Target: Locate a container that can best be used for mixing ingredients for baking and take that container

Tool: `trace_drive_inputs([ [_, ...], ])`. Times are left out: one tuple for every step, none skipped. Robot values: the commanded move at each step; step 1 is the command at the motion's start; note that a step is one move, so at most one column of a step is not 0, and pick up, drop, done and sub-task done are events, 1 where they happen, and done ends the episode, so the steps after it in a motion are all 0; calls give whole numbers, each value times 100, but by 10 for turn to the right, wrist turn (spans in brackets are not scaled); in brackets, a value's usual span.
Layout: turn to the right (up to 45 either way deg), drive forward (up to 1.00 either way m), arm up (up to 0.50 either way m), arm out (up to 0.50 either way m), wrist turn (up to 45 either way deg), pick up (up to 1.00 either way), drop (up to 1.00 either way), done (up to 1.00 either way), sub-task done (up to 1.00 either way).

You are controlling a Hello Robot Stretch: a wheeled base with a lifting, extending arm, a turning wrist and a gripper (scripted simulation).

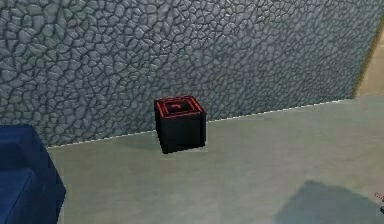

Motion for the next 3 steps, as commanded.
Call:
trace_drive_inputs([
  [-240, 0, 0, 0, 0, 0, 0, 0, 0],
  [450, 0, 0, 0, 0, 0, 0, 0, 0],
  [30, 0, 0, 0, 0, 0, 0, 0, 0],
])
